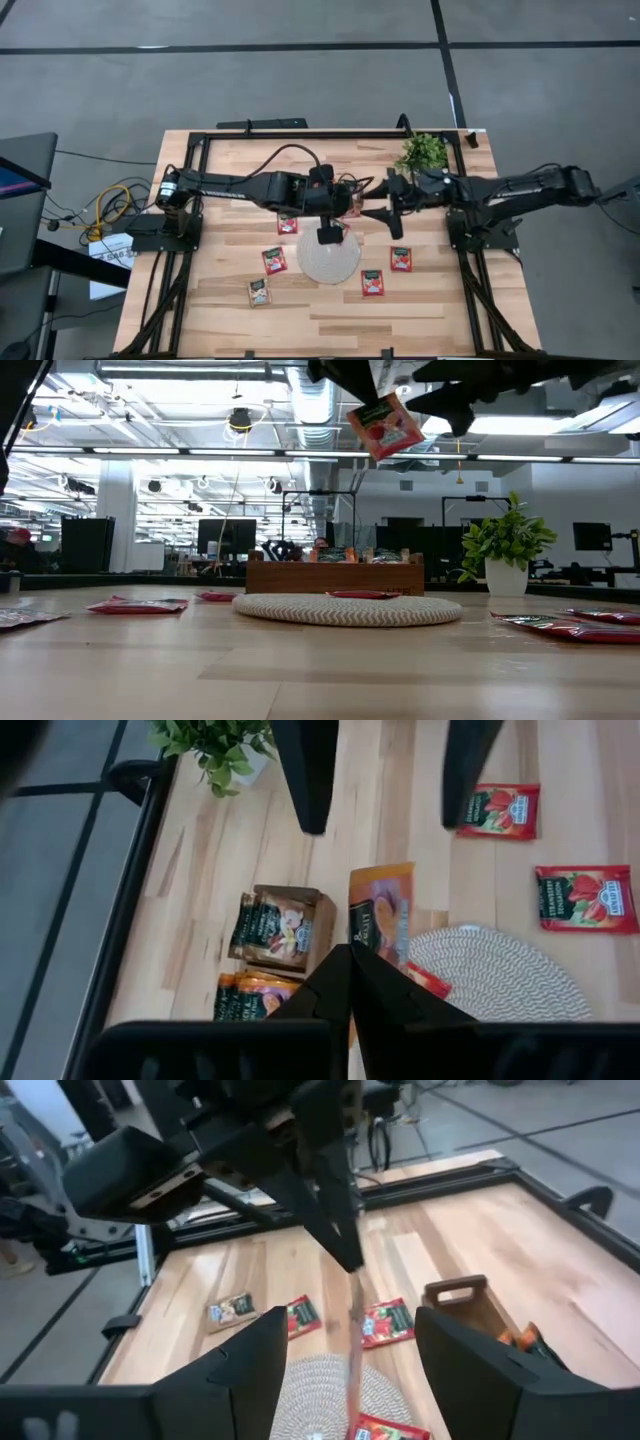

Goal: Pick & Place Tea
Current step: Put the orange tea bag into the middle section of the wooden organizer

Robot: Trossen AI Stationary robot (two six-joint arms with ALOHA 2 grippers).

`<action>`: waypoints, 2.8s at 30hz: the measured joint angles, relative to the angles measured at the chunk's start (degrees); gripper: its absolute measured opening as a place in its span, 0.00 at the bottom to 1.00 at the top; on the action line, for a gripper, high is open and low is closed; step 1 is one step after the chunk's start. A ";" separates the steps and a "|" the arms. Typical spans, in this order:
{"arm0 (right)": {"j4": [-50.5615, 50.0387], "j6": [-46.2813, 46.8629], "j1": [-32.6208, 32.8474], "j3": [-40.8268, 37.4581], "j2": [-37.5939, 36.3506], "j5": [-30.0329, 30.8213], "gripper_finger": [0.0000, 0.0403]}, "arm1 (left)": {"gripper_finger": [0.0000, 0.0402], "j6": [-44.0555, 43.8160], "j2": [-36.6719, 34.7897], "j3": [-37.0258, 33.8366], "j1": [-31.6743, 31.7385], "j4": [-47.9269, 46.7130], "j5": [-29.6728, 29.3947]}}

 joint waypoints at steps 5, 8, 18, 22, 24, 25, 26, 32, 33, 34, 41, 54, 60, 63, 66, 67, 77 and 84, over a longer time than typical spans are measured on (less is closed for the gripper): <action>-0.13 -0.47 -1.26 3.03 3.77 -2.97 0.54 | 0.00 0.23 0.02 0.00 0.36 -0.08 -0.10; -0.14 -0.51 -1.86 4.12 5.80 -3.13 0.54 | 0.00 0.82 0.02 0.00 0.40 -0.08 -0.48; -0.18 -0.47 -2.92 4.85 8.56 -3.10 0.50 | 0.00 1.12 0.04 0.00 0.38 -0.06 -0.48; -0.13 -0.46 -3.17 4.85 8.56 -2.93 0.42 | 0.00 1.25 0.07 0.00 0.51 -0.05 -0.48; -0.14 -0.45 -3.48 4.85 8.48 -2.91 0.36 | 0.00 1.25 0.07 0.00 0.62 -0.04 -0.48; -0.08 -0.45 -3.69 4.85 8.45 -2.91 0.33 | 0.00 1.25 0.07 0.00 0.68 -0.04 -0.48; -0.10 -0.45 -3.78 4.85 8.45 -2.93 0.29 | 0.00 1.25 0.07 0.00 0.75 -0.06 -0.48; -0.13 -0.44 -4.63 4.85 8.45 -2.97 0.04 | 0.00 1.23 0.07 0.00 0.84 -0.04 -0.54; -0.13 -0.43 -4.80 4.85 8.45 -3.08 0.02 | 0.00 1.23 0.07 0.00 0.84 -0.04 -0.57; -0.13 0.02 -4.90 4.85 8.45 -3.10 0.02 | 0.00 1.23 0.07 0.00 0.84 -0.04 -0.57; -0.54 1.52 -5.63 4.85 8.45 -2.97 0.00 | 0.00 1.19 0.07 0.00 0.82 0.05 -2.81; -0.54 4.60 -5.63 4.85 8.45 -1.00 0.00 | 0.20 1.17 0.07 0.00 0.78 -1.09 -6.82; -0.54 8.57 -5.63 4.85 8.74 1.03 0.00 | 0.36 1.15 -0.05 0.00 0.39 -9.80 -14.29; 1.23 11.14 -5.53 4.87 9.53 2.42 0.00 | 0.40 -2.56 -0.21 0.00 0.31 -19.00 -17.07; 4.79 12.93 -5.19 4.81 11.49 2.59 0.00 | 0.40 -9.87 -0.37 -0.02 0.80 -31.32 -18.13; 6.96 13.61 -5.13 4.87 12.56 2.61 0.00 | 0.40 -12.59 -0.39 -0.02 1.11 -34.82 -18.31; 20.42 14.74 -5.67 4.92 26.08 10.87 0.00 | 0.40 -20.14 -14.71 -16.33 1.75 -30.59 -18.43; 26.19 13.08 -7.58 4.87 32.31 12.84 0.00 | 0.40 -21.57 -36.22 -37.70 0.01 -13.71 -11.12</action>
